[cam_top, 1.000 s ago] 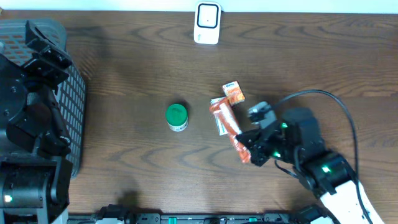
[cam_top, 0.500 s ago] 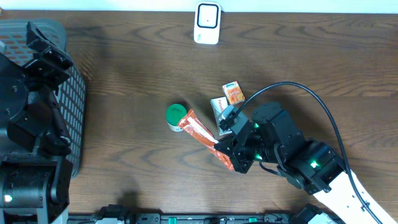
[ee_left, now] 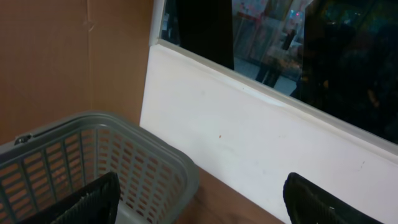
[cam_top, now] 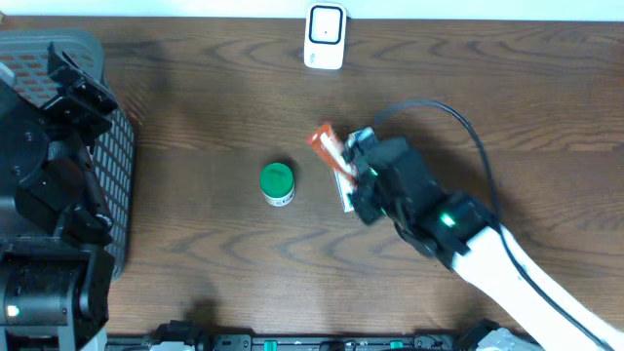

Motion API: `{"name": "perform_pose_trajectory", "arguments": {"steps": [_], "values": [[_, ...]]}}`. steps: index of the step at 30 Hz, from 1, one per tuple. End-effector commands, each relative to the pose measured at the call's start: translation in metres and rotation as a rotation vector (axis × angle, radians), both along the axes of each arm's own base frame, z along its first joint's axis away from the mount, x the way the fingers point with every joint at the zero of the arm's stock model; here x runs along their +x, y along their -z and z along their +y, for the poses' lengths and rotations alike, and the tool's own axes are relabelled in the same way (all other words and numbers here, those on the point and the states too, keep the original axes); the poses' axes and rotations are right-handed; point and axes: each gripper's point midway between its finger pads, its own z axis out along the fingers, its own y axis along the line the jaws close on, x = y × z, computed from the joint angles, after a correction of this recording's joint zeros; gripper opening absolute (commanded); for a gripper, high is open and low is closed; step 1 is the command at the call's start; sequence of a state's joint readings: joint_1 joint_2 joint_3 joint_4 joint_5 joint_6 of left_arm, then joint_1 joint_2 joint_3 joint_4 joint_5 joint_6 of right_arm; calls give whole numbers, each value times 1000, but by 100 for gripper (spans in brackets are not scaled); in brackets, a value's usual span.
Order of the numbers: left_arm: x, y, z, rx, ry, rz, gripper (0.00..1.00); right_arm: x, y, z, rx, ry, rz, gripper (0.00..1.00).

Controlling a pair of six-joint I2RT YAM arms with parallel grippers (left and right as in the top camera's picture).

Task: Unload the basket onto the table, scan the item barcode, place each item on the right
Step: 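Raise the candy bar barcode up to the white scanner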

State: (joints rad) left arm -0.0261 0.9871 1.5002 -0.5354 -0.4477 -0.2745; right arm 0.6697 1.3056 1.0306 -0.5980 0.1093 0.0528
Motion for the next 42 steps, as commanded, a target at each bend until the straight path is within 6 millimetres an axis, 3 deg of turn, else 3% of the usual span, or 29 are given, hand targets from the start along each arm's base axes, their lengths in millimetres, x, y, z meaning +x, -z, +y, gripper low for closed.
{"name": "perform_pose_trajectory", "arguments": {"steps": [1,7,14,18,20,27,32,36,38,42], "values": [[-2,1,3,-7,-15,-4,84,64,-4,-40,-239,221,-162,1],[-2,1,3,-7,-15,-3,84,160,-14,-47,-491,293,-345,1],[0,3,3,-6,-15,4,84,251,-28,-46,-788,295,-564,1],[1,4,3,-6,-15,8,84,286,-12,-30,-1010,189,-650,1],[4,6,3,-6,-15,16,84,302,7,-18,-1141,108,-678,1],[15,14,3,-5,-15,46,84,316,70,-2,-1345,-53,-657,1],[27,23,3,-4,-15,79,84,313,85,8,-1363,-102,-651,1],[33,29,3,-4,-19,99,84,310,72,10,-1356,-65,-669,1],[34,29,4,-3,-20,99,84,309,56,8,-1352,-34,-678,1],[32,26,4,-4,-20,87,84,303,-10,-6,-1307,97,-705,1]]}}
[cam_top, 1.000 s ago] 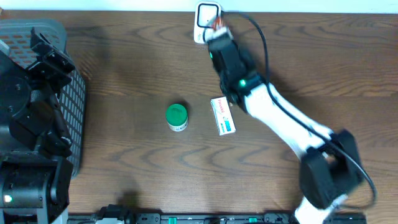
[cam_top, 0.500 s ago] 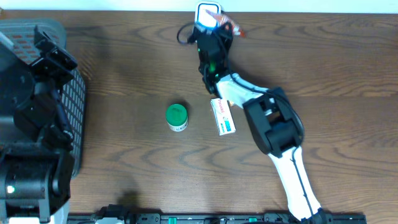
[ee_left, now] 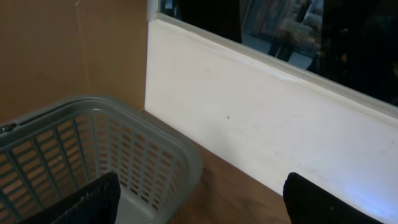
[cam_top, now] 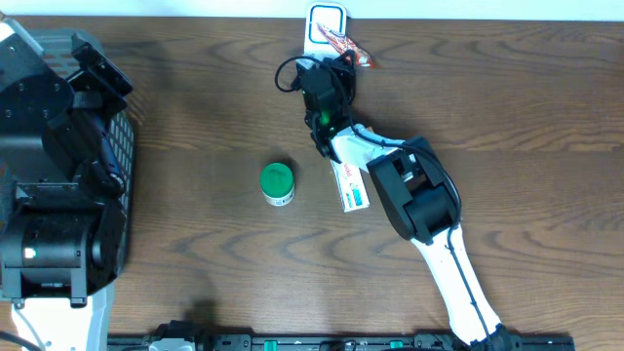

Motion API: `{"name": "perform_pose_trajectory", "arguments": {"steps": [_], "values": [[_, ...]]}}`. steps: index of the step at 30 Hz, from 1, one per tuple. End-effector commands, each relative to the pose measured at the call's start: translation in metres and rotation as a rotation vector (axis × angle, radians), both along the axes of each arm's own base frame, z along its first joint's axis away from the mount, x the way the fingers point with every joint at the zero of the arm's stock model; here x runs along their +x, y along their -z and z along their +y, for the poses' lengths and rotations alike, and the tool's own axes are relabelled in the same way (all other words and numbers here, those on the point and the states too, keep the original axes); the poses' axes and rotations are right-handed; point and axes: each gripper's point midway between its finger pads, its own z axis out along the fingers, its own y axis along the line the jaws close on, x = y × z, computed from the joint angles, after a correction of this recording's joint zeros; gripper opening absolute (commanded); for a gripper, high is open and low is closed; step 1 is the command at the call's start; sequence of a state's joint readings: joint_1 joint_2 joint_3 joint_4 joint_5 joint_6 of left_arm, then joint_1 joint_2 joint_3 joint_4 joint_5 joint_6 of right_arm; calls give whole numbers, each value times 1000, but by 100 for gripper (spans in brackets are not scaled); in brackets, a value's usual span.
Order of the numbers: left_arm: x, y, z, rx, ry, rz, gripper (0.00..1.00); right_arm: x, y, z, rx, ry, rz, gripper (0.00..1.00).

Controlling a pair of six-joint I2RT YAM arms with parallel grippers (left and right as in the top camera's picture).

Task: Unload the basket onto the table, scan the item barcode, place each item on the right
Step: 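Raise the candy bar barcode up to the white scanner, then carry the candy bar to the right table edge and release it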

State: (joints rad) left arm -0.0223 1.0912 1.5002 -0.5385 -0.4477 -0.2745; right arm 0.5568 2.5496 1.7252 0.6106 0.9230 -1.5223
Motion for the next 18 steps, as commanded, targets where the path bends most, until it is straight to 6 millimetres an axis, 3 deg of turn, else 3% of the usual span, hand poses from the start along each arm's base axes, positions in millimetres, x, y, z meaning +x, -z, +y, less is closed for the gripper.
{"name": "perform_pose_trajectory", "arguments": {"steps": [1,5,6,8,10,13,15,18], "values": [[-6,-6,3,-6,-17,-27,84,-8,-116,-17,125,92,-169,1],[-16,-15,3,-7,-16,-61,84,-30,-189,-78,249,290,-278,1],[-20,-19,4,-7,-17,-73,84,-40,-209,-104,287,370,-316,1],[-30,-26,4,-8,-16,-102,84,-63,-233,-155,339,525,-366,1],[-39,-33,4,-9,-16,-126,84,-82,-241,-190,355,629,-382,1],[-54,-43,4,-10,-16,-165,84,-114,-232,-250,365,763,-329,1],[-65,-49,4,-10,-16,-193,84,-138,-211,-289,411,845,-241,1],[-79,-57,4,-12,-15,-229,84,-171,-163,-338,607,988,-86,1]]}}
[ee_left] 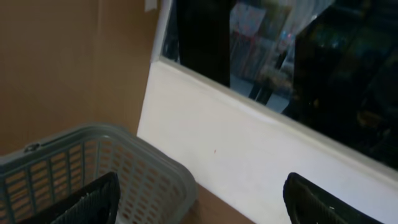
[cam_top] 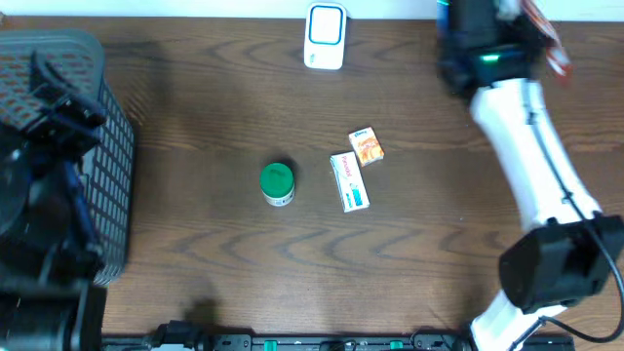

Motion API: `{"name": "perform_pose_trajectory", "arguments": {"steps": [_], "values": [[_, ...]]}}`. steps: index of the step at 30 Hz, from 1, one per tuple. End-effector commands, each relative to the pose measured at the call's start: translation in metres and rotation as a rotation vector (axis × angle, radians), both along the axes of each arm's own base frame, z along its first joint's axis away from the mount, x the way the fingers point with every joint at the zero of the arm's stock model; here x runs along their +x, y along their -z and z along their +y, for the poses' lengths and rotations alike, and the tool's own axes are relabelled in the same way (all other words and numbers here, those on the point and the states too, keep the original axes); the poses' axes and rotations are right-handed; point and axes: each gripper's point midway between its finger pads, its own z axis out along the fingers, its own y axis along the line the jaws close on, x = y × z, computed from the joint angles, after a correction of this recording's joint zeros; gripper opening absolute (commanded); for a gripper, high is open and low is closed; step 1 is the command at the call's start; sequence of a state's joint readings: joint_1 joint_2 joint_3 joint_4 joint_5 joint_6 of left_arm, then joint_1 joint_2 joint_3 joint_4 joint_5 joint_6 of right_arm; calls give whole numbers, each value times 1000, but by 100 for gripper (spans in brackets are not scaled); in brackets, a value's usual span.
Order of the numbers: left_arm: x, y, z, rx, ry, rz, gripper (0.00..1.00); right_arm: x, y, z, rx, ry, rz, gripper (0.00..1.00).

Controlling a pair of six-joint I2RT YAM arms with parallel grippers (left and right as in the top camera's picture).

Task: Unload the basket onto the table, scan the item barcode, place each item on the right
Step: 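Carry the candy bar to the right table edge and release it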

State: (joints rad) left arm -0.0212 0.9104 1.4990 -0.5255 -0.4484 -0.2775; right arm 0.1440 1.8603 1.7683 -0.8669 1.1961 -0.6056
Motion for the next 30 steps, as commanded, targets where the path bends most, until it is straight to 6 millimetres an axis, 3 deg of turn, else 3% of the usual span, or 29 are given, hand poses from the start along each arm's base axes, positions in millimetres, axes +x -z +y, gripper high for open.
{"name": "perform_pose_trajectory", "arguments": {"steps": [1,4,11,16,20,21,22,24,25,28,30], "values": [[-16,-9,3,-6,-13,-43,84,-19,55,-43,347,217,-225,1],[-22,-12,3,-6,-13,-57,84,-41,84,-86,506,364,-245,1],[-23,-13,3,-6,-13,-65,84,-123,131,-186,524,691,-258,1],[-22,-12,3,-6,-13,-61,84,-164,185,-209,704,828,-302,1],[-22,-13,3,-6,-13,-61,84,-174,212,-213,898,861,-378,2],[-22,-13,3,-6,-13,-61,84,-171,214,-212,947,857,-394,6],[-22,-13,3,-6,-13,-61,84,-166,216,-208,1014,842,-417,25],[-22,-12,3,-6,-13,-61,84,-156,212,-202,1095,815,-436,85],[-22,-12,3,-6,-13,-61,84,-149,206,-197,1135,791,-440,99],[-22,-13,3,-6,-13,-61,84,-124,178,-176,1245,703,-459,99],[-22,-12,3,-6,-13,-61,84,-95,142,-148,1360,583,-481,99]]}}
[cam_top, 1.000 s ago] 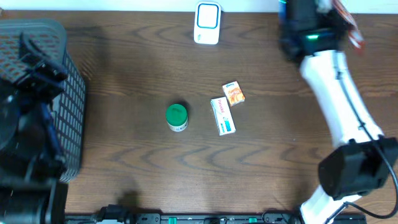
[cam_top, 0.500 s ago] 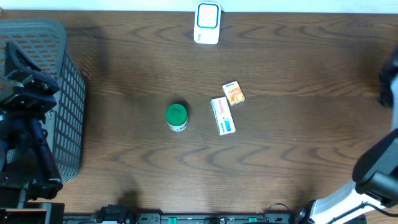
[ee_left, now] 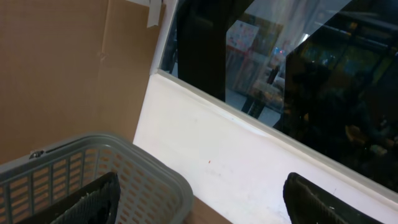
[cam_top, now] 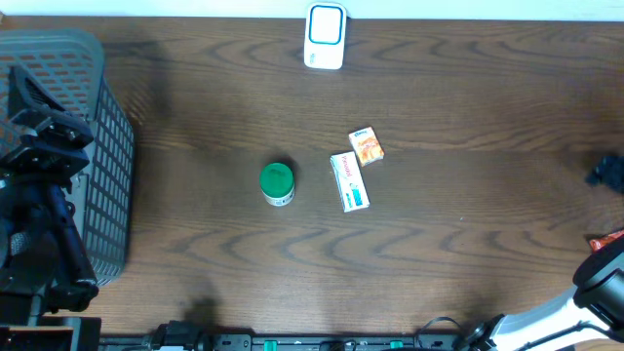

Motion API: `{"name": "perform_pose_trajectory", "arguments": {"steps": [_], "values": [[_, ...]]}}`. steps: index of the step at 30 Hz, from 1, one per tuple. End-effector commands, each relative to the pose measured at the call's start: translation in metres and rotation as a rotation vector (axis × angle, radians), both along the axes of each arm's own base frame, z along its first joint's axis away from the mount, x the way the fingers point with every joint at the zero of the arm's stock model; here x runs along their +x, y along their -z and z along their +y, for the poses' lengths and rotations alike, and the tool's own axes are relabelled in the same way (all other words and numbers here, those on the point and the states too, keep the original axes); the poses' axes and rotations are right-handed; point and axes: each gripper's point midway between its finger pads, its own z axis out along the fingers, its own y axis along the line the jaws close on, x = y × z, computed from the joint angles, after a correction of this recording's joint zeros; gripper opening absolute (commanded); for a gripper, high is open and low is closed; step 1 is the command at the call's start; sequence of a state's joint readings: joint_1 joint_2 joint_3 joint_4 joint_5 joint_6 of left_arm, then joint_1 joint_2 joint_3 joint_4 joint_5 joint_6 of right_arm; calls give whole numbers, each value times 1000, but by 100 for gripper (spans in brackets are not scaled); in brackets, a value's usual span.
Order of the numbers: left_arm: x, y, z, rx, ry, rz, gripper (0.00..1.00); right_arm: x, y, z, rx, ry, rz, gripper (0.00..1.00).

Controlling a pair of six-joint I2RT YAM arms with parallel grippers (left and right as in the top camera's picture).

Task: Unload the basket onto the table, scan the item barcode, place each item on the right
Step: 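Carry the candy bar to the right table edge and release it, then reach the right gripper to the orange snack pack and grasp it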

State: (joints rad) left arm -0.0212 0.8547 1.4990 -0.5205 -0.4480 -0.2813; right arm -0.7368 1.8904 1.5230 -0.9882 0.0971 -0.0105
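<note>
The white barcode scanner stands at the table's far edge. A green-lidded can, a small orange box and a white-and-blue box lie mid-table. A red packet shows only as a sliver at the right frame edge, beside a black part of my right arm; the right gripper's jaws cannot be made out. My left gripper is open and empty, raised over the basket and facing the wall.
A grey slatted basket stands at the left, partly under my left arm; its rim also shows in the left wrist view. A white wall ledge and a dark window lie behind it.
My right arm has gone from the far right corner to the right edge lower down, mostly out of frame, and the red packet now shows there. The left wrist view has tilted slightly upward.
My right gripper was down on the red packet among the boxes mid-table. Then it held the packet at the scanner. Then it was at the far right corner with the packet, and now it is at the right edge. The left gripper stayed open over the basket.
</note>
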Motion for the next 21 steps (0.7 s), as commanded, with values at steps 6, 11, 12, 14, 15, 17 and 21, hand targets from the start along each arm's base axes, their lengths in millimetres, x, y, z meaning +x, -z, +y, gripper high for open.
{"name": "perform_pose_trajectory", "arguments": {"steps": [6,11,12,14,15,17,21], "values": [[0,1,2,-2,-13,1,84,113,-147,177,399,-347,-530,99],[0,1,2,-2,-13,1,84,126,-173,305,652,-486,-552,99],[0,1,2,-6,-13,0,84,127,-168,324,668,-475,-519,99],[0,1,2,-12,-13,-3,84,125,-149,356,666,-350,-406,99],[0,1,2,-11,-13,-3,84,123,-138,366,642,-273,-353,99],[0,1,2,-11,-13,-3,84,121,-115,386,551,-142,-280,99],[-1,1,2,-11,-13,-4,84,119,-81,411,397,84,-227,99]]}}
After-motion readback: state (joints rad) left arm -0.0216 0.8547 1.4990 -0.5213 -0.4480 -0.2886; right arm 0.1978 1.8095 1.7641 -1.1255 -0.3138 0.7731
